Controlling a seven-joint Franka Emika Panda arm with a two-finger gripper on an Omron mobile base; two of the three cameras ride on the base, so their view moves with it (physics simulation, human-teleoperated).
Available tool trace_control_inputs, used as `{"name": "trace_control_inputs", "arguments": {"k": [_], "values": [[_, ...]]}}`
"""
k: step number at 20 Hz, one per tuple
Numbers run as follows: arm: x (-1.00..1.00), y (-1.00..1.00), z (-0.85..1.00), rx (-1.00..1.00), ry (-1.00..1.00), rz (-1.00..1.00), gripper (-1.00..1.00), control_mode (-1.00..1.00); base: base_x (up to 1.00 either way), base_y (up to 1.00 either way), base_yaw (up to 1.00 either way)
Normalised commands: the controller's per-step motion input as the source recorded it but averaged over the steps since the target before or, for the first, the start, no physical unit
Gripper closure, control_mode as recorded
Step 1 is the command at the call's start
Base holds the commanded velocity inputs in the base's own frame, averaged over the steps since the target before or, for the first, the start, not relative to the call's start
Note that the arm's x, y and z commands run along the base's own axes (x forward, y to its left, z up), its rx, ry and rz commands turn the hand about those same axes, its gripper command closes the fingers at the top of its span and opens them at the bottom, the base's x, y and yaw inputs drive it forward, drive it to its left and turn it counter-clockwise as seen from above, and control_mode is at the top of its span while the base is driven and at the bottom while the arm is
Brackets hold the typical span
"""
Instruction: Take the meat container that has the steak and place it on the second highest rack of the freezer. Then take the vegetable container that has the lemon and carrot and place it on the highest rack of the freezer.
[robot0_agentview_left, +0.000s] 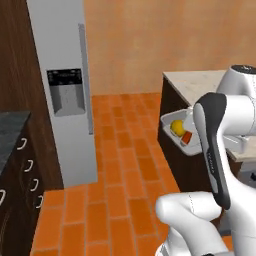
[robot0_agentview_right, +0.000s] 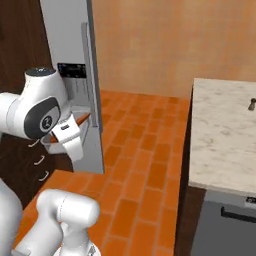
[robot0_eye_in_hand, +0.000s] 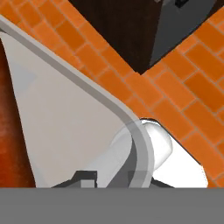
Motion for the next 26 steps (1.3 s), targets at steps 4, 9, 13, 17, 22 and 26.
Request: {"name": "trace_control_inputs", "arguments": {"k": [4,9,13,17,22,26], "values": [[0.0,0.0,0.0,0.0,0.0,0.0,1.0,1.0,1.0,0.0,-0.39],[0.0,0.0,0.0,0.0,0.0,0.0,1.0,1.0,1.0,0.0,-0.21],[0.0,0.0,0.0,0.0,0.0,0.0,1.0,1.0,1.0,0.01,-0.16],[0.0,0.0,0.0,0.0,0.0,0.0,1.0,1.0,1.0,0.02,-0.13],[0.0,0.0,0.0,0.0,0.0,0.0,1.0,1.0,1.0,0.02,-0.05],[0.0,0.0,0.0,0.0,0.0,0.0,1.0,1.0,1.0,0.0,0.0]]}}
